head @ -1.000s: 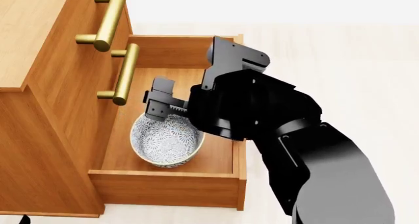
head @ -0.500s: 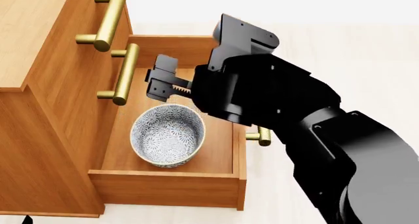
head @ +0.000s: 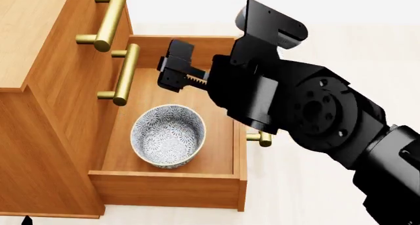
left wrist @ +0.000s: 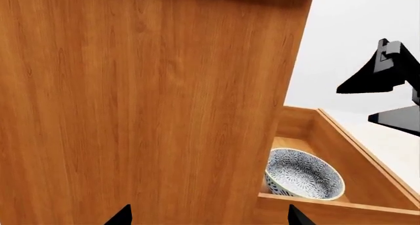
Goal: Put the bowl in the bottom drawer of the cabinet and close it.
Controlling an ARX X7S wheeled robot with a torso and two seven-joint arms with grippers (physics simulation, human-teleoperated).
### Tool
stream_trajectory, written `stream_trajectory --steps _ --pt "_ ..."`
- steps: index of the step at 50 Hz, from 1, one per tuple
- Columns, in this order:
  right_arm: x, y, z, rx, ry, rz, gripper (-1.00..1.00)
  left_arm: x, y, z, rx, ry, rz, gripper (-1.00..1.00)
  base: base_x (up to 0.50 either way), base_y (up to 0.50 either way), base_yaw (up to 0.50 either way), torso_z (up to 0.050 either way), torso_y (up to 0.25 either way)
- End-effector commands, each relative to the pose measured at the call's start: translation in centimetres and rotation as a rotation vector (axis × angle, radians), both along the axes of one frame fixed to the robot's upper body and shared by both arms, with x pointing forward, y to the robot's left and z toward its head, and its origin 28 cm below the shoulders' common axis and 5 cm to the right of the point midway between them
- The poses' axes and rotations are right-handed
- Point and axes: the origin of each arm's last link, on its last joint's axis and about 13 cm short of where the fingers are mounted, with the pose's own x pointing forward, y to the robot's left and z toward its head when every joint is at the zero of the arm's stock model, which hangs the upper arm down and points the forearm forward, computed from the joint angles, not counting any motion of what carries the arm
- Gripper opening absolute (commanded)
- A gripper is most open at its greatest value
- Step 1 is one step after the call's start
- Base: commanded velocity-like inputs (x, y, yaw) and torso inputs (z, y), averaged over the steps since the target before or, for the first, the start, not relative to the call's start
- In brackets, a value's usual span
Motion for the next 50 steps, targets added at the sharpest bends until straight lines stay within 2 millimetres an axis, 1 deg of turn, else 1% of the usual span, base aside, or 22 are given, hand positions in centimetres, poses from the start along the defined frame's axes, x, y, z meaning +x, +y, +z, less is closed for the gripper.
stream_trajectory --steps 1,4,5,8,12,13,16,18,19,24,26,29,30,32,34,35,36,43,45,46,48,50 --pt "-2.8 -1.6 0.2 -0.036 -0.074 -0.044 1.0 0.0 0.0 0.0 0.001 -0.003 -0.002 1.0 0.0 0.0 0.0 0.0 0.0" --pt "-3.5 -1.9 0.0 -0.069 -0.097 -0.053 1.0 0.0 0.0 0.1 0.002 -0.002 -0.001 1.0 0.0 0.0 0.0 0.0 0.0" --pt "-4.0 -2.0 -0.1 -0.128 -0.124 -0.08 1.0 0.0 -0.1 0.1 0.002 -0.002 -0.002 1.0 0.0 0.0 0.0 0.0 0.0" --pt "-4.8 -2.2 -0.4 -0.206 -0.166 -0.124 1.0 0.0 -0.1 0.1 0.002 -0.003 -0.003 1.0 0.0 0.0 0.0 0.0 0.0" --pt "-6.3 -2.3 -1.1 -0.243 -0.242 -0.107 1.0 0.0 0.0 0.1 0.002 -0.004 -0.002 1.0 0.0 0.0 0.0 0.0 0.0" --pt "-7.1 -2.4 -1.7 -0.27 -0.264 -0.117 1.0 -0.1 0.0 0.2 0.003 -0.005 -0.001 1.0 0.0 0.0 0.0 0.0 0.0" --pt "-8.1 -2.7 -2.7 -0.311 -0.331 -0.161 1.0 0.0 0.0 0.0 0.003 -0.004 -0.002 1.0 0.0 0.0 0.0 0.0 0.0" --pt "-8.6 -2.9 -3.3 -0.295 -0.349 -0.17 1.0 0.0 0.0 0.0 0.003 -0.004 -0.004 1.0 0.0 0.0 0.0 0.0 0.0" --pt "-9.0 -3.3 -3.9 -0.321 -0.384 -0.211 1.0 -0.1 -0.1 0.0 0.002 -0.005 -0.008 1.0 0.0 0.0 0.0 0.0 0.0" --pt "-9.4 -4.0 -5.2 -0.338 -0.416 -0.265 1.0 -0.1 -0.2 0.1 0.005 -0.006 -0.012 1.0 0.0 0.0 0.0 0.0 0.0" --pt "-9.7 -4.2 -5.9 -0.364 -0.47 -0.306 1.0 0.0 -0.2 0.2 0.006 -0.007 -0.01 1.0 0.0 0.0 0.0 0.0 0.0" --pt "-10.1 -4.2 -6.4 -0.524 -0.583 -0.378 1.0 0.0 -0.2 0.1 0.007 -0.007 -0.012 1.0 0.0 0.0 0.0 0.0 0.0" --pt "-10.1 -4.2 -6.7 -0.587 -0.554 -0.37 1.0 0.0 -0.2 0.1 0.007 -0.007 -0.013 1.0 0.0 0.0 0.0 0.0 0.0" --pt "-10.4 -4.2 -6.7 -0.525 -0.593 -0.36 1.0 0.0 -0.2 0.1 0.007 -0.007 -0.013 1.0 0.0 0.0 0.0 0.0 0.0" --pt "-10.7 -4.4 -7.1 -0.563 -0.612 -0.403 1.0 -0.1 -0.3 0.3 0.008 -0.008 -0.013 1.0 0.0 0.0 0.0 0.0 0.0" --pt "-11.0 -4.4 -7.2 -0.546 -0.654 -0.39 1.0 -0.1 -0.3 0.3 0.008 -0.008 -0.013 1.0 0.0 0.0 0.0 0.0 0.0" --pt "-11.3 -4.4 -7.6 -0.555 -0.66 -0.394 1.0 -0.1 -0.3 0.2 0.007 -0.007 -0.013 1.0 0.0 0.0 0.0 0.0 0.0" --pt "-11.7 -4.5 -9.4 -0.623 -0.661 -0.416 1.0 -0.1 -0.3 0.3 0.007 -0.009 -0.012 1.0 0.0 0.0 0.0 0.0 0.0" --pt "-12.0 -4.5 -9.7 -0.63 -0.682 -0.434 1.0 -0.1 -0.2 0.4 0.006 -0.01 -0.011 1.0 0.0 0.0 0.0 0.0 0.0" --pt "-12.2 -4.7 -9.7 -0.655 -0.716 -0.472 1.0 -0.1 -0.3 0.4 0.006 -0.01 -0.012 1.0 0.0 0.0 0.0 0.0 0.0" --pt "-12.4 -4.9 -9.8 -0.645 -0.714 -0.541 1.0 -0.1 -0.3 0.4 0.006 -0.01 -0.012 1.0 0.0 0.0 0.0 0.0 0.0" --pt "-12.8 -5.0 -10.1 -0.631 -0.709 -0.513 1.0 -0.1 -0.3 0.4 0.006 -0.011 -0.012 1.0 0.0 0.0 0.0 0.0 0.0"
